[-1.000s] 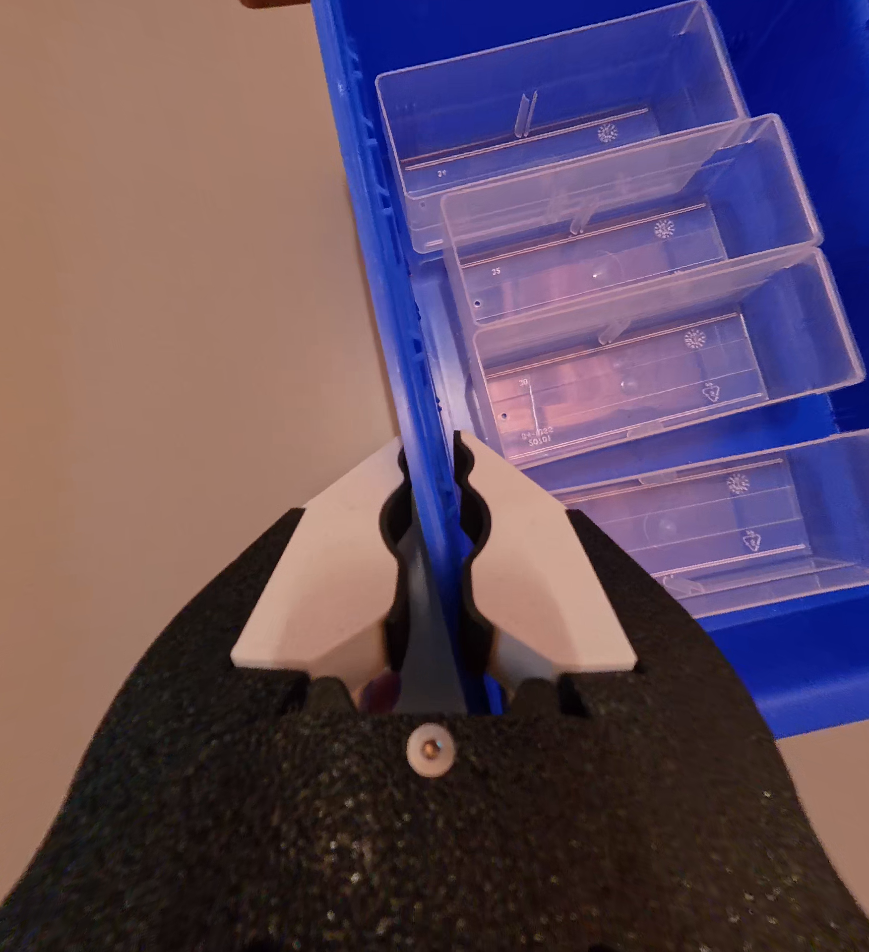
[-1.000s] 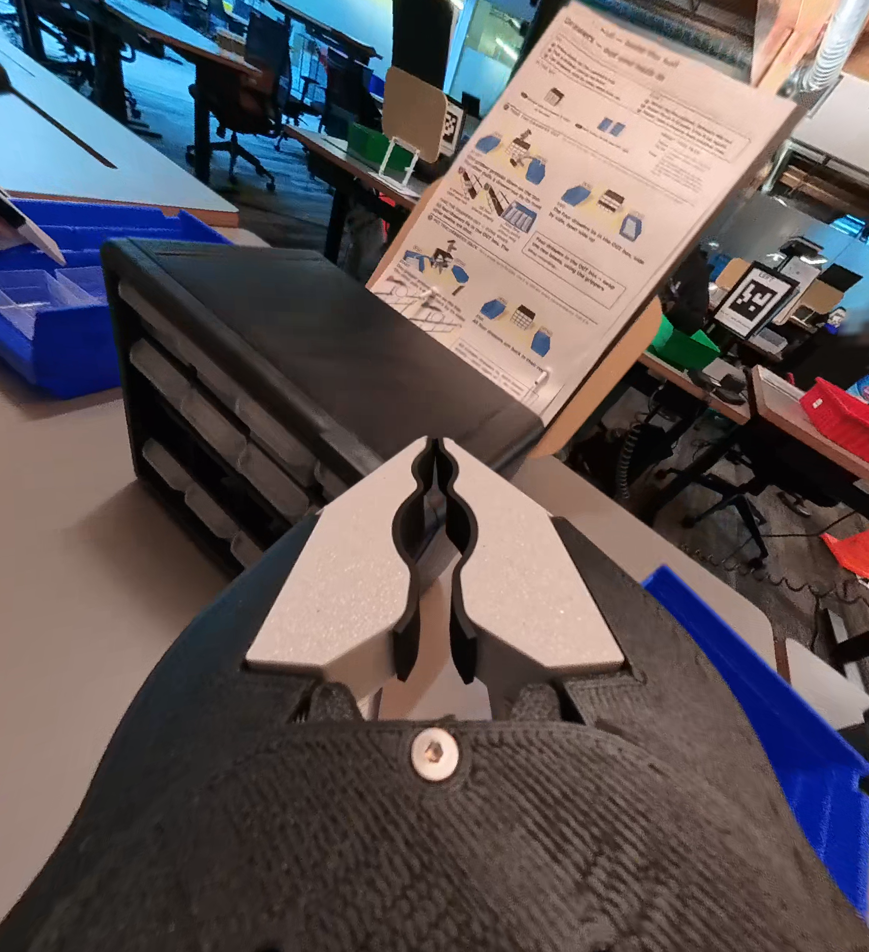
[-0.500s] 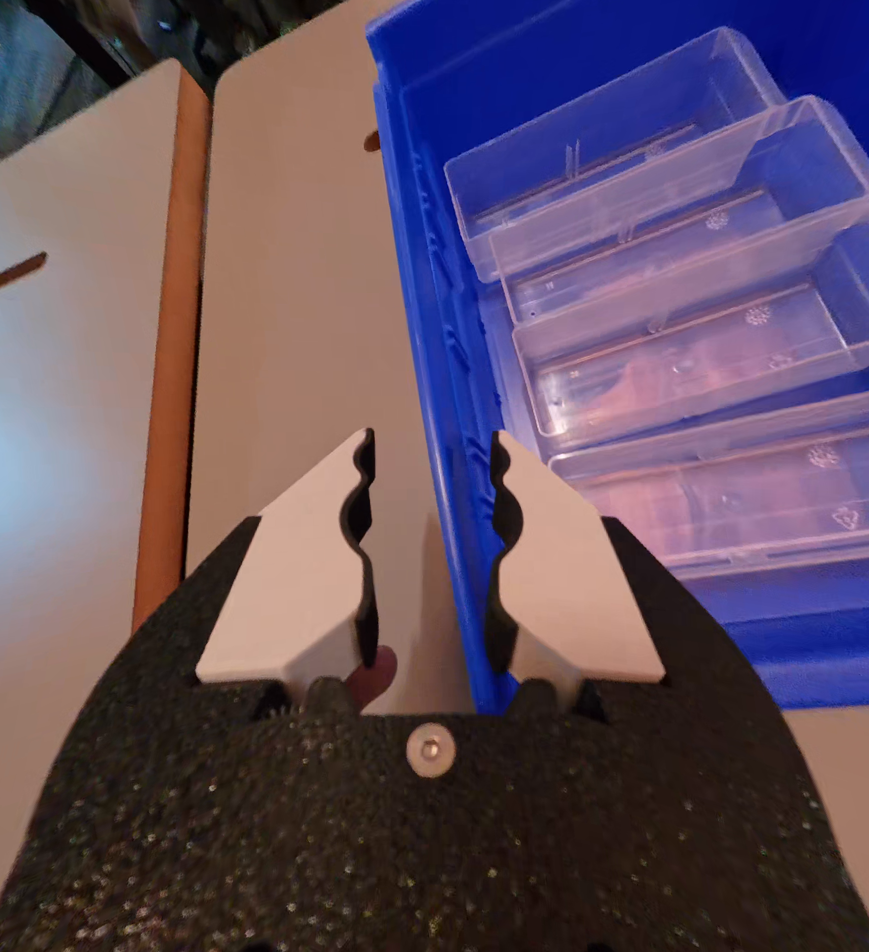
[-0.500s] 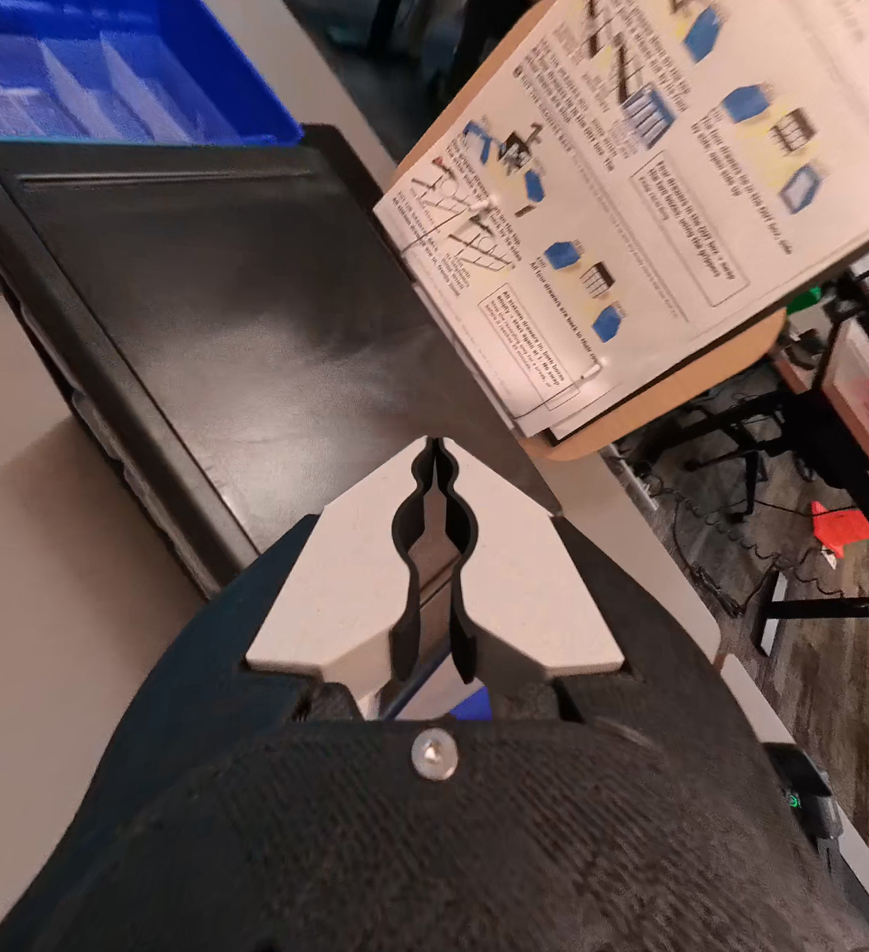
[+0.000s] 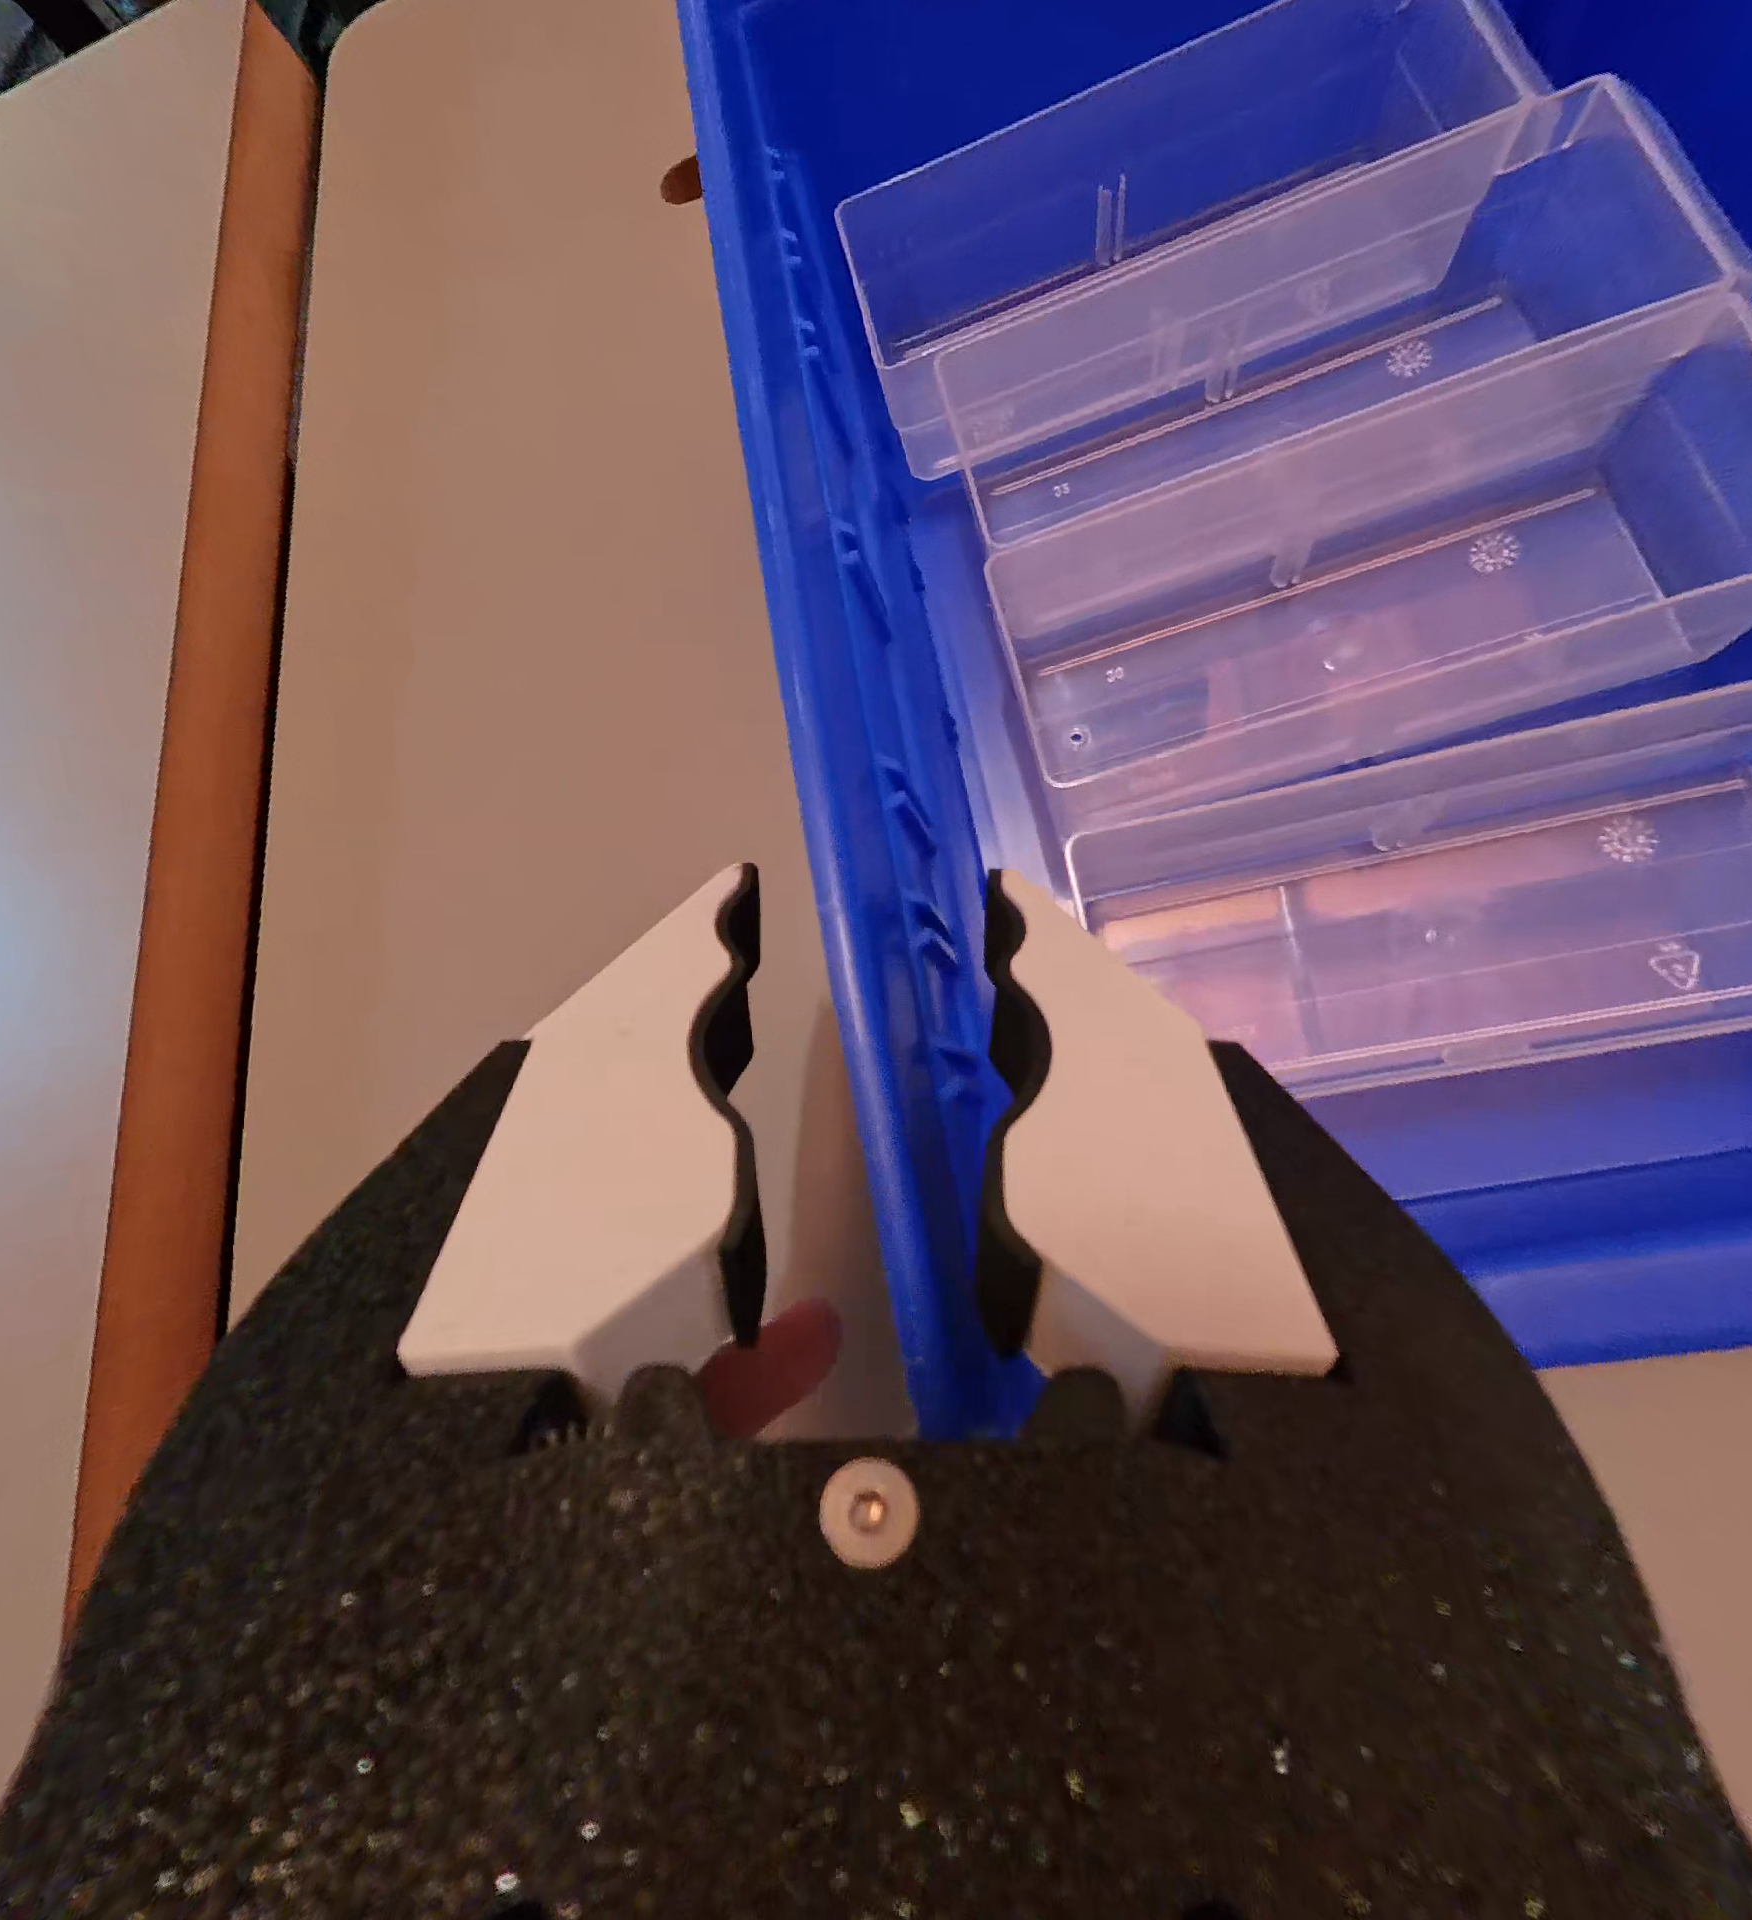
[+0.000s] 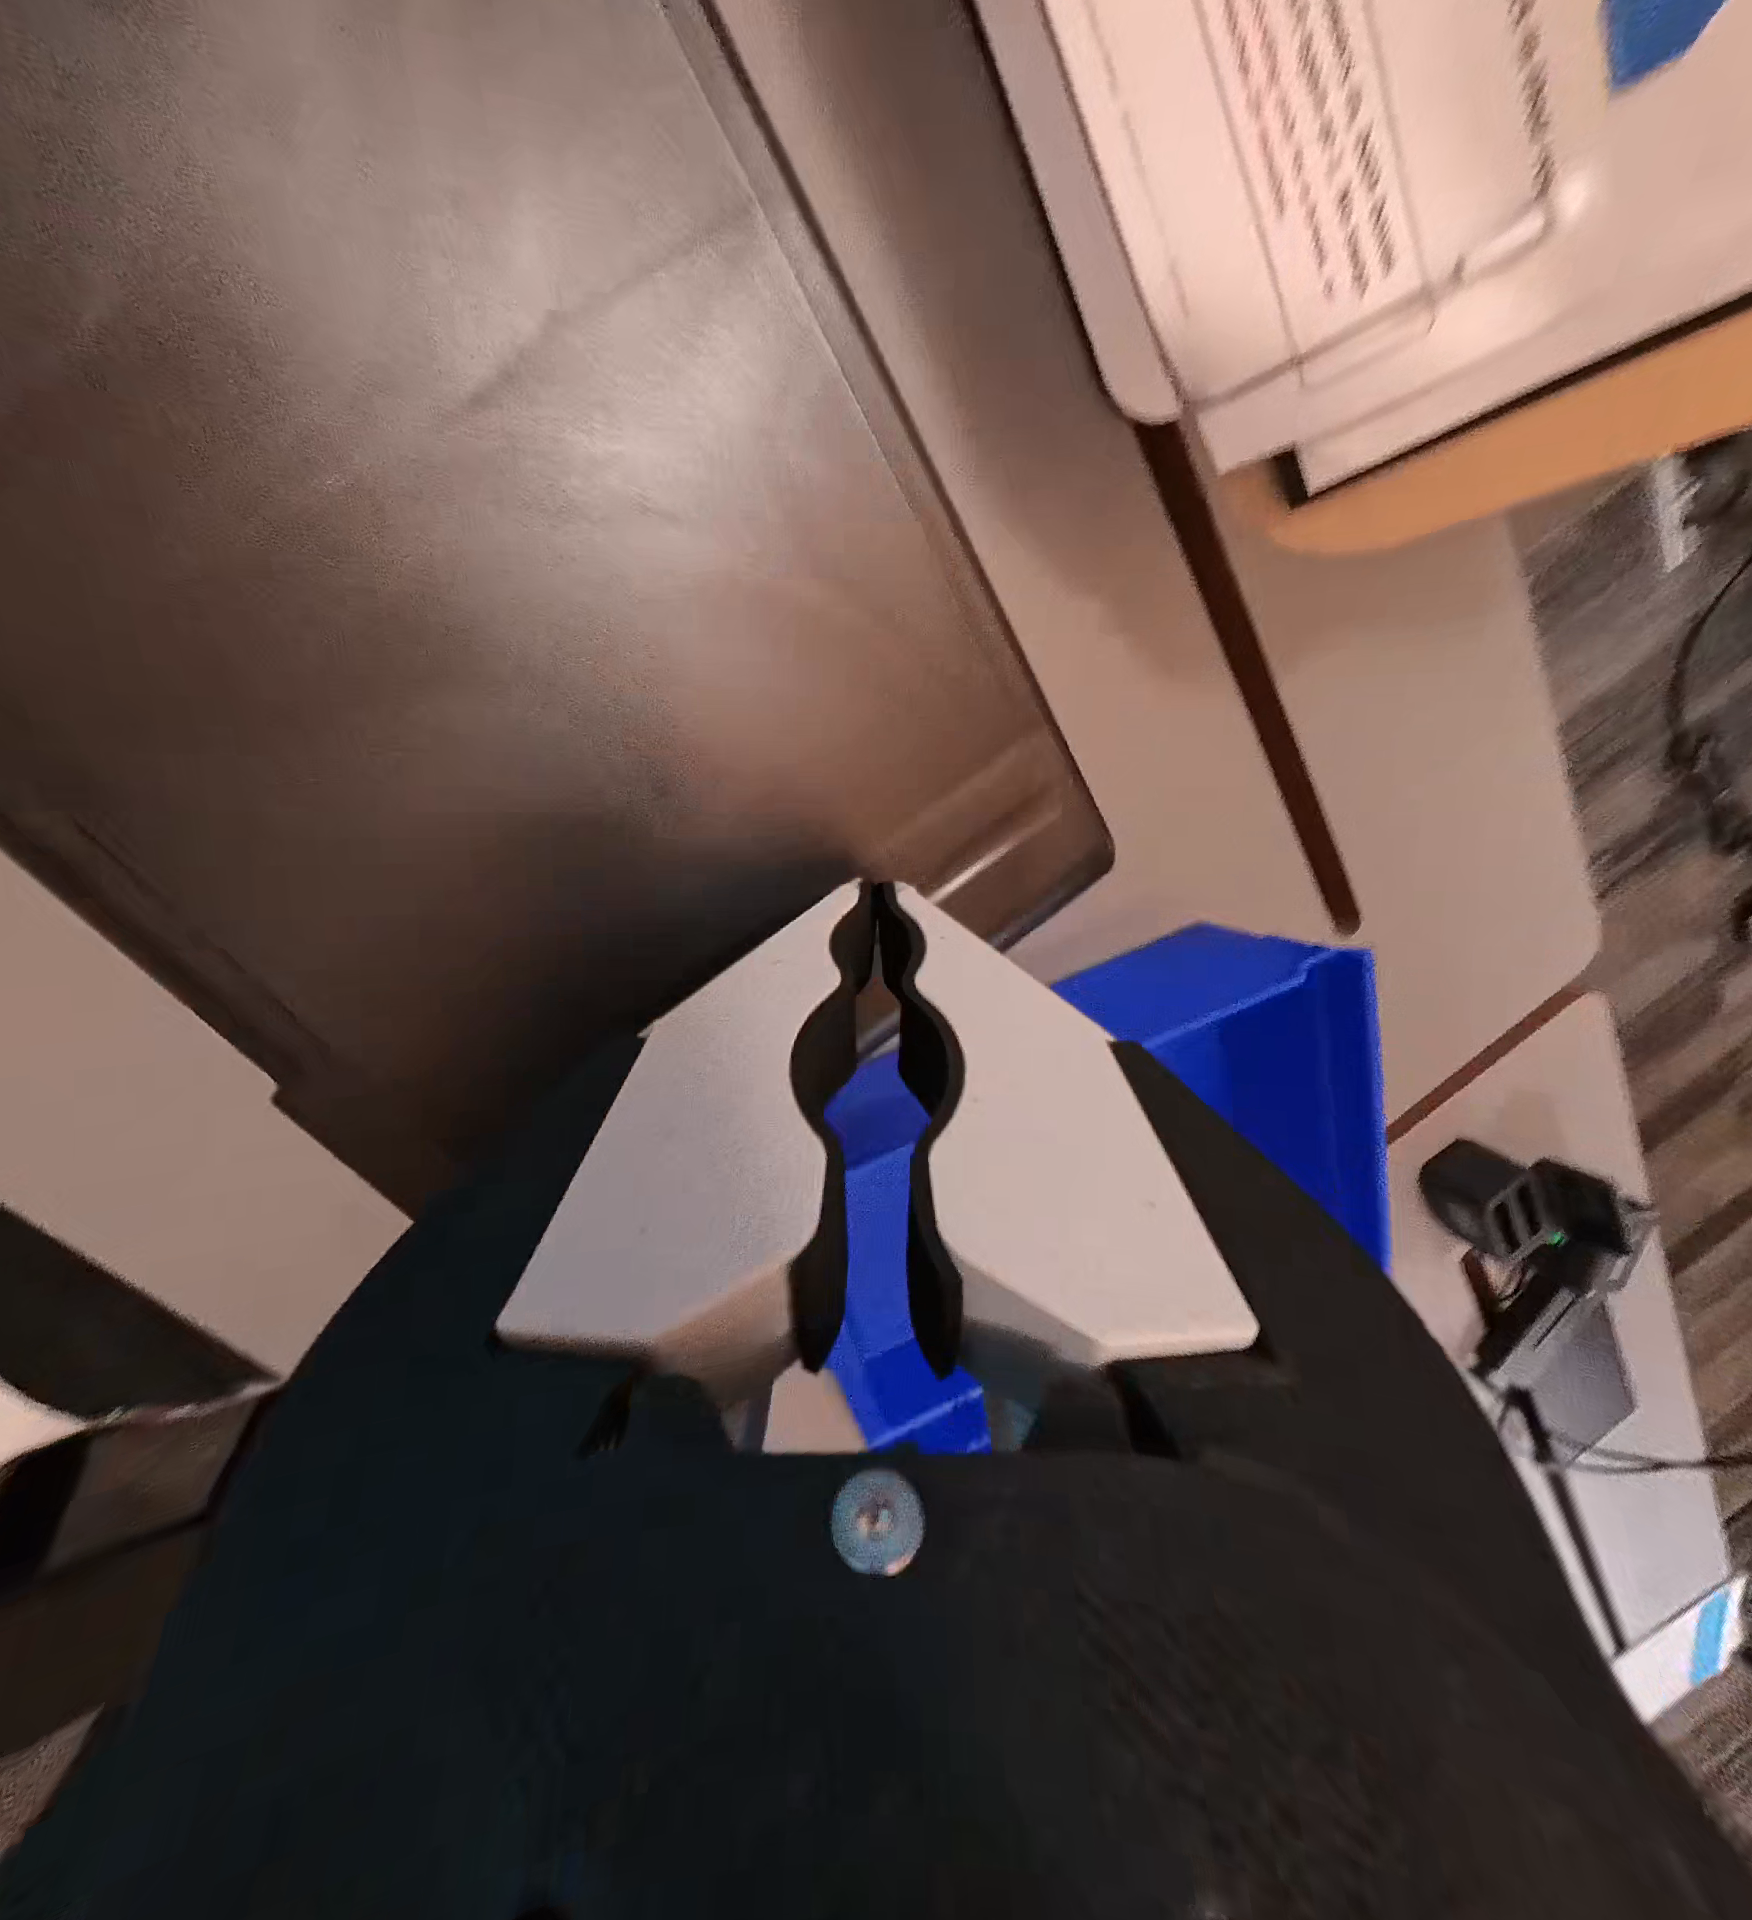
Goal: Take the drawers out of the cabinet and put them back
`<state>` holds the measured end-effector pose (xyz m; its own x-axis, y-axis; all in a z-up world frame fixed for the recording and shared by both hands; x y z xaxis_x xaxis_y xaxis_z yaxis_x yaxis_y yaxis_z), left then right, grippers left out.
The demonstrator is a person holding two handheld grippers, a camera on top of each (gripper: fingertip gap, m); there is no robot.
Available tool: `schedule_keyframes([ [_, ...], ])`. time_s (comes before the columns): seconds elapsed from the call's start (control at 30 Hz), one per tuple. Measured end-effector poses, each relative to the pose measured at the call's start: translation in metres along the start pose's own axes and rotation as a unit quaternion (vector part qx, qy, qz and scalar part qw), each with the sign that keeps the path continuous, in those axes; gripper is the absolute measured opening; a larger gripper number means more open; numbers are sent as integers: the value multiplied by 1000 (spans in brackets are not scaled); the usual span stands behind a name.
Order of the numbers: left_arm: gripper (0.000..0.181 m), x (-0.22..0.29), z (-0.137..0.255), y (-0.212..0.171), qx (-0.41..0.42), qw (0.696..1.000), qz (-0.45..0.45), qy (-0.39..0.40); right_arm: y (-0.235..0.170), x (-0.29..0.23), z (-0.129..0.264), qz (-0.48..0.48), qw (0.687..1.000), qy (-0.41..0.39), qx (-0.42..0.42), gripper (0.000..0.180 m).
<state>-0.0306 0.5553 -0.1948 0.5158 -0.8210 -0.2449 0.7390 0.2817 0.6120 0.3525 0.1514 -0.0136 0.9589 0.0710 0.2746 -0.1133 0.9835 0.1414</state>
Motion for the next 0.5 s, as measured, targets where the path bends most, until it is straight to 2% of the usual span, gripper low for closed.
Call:
schedule_keyframes([
  [0.1,40,0,0,0,5,1000,1,-6,-4,6,-8,-9,998,16,-53,0],
  [0.33,41,1,0,-4,14,1000,12,-24,2,7,-9,23,997,24,-69,0],
  [0.5,46,-4,27,4,17,998,51,-28,6,10,-10,35,991,67,-109,0],
])
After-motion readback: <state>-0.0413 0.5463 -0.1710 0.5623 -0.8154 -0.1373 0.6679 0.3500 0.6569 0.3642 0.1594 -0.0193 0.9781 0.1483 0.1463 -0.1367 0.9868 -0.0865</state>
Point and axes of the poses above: each gripper's, where its closed fingertips meet, z back along the fingers, y out of its top, x = y × z across the jaws, the point moved 5 cm from there along z, back along the fingers, and after that the axes turned 6 degrees about -x, right-handed, at the moved point
